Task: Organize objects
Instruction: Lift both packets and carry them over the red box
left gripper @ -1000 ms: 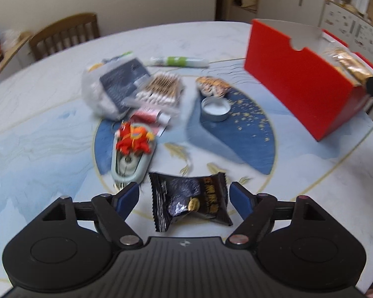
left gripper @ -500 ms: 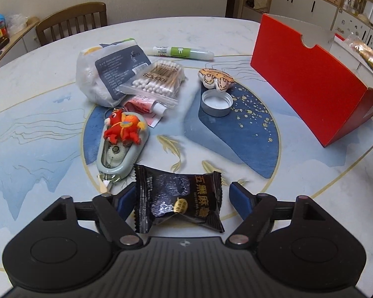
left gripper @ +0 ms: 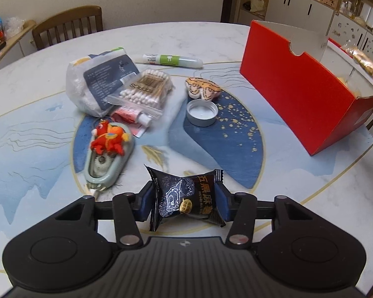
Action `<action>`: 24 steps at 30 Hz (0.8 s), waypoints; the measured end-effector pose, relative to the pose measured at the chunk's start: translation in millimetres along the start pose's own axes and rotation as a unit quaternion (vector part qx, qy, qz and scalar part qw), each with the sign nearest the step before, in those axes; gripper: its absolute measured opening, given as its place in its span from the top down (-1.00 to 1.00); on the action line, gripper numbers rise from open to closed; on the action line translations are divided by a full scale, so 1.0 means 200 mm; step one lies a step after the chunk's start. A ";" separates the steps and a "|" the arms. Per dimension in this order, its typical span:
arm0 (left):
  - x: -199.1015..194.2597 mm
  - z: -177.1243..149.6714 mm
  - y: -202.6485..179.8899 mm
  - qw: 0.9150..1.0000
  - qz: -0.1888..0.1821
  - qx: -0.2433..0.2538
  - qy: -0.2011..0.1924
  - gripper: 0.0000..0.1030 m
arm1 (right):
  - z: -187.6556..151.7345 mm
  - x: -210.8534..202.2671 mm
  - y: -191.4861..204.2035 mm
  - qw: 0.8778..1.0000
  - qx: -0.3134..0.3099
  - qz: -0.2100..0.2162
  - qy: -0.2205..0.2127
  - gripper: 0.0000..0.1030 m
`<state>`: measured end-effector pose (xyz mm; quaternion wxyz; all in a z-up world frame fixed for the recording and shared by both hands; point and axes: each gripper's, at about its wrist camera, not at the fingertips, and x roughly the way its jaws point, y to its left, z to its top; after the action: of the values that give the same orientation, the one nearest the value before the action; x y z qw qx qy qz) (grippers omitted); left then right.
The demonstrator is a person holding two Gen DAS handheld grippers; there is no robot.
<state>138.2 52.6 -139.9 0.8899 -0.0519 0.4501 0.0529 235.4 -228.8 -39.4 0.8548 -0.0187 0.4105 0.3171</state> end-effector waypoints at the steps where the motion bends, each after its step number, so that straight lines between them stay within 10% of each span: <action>1: 0.00 0.00 0.00 1.000 -0.002 -0.002 0.002 0.06 | 0.00 0.01 -0.02 1.000 0.003 -0.003 0.001 0.64; 24: -0.20 0.57 -0.50 0.985 -0.155 0.033 -0.064 0.06 | 0.06 0.08 -0.36 0.998 0.042 -0.041 -0.008 0.64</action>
<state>219.0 -31.6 -35.9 0.9154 -0.0878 0.3807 -0.0973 292.2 -273.5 -59.5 0.8705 0.0030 0.4152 0.2641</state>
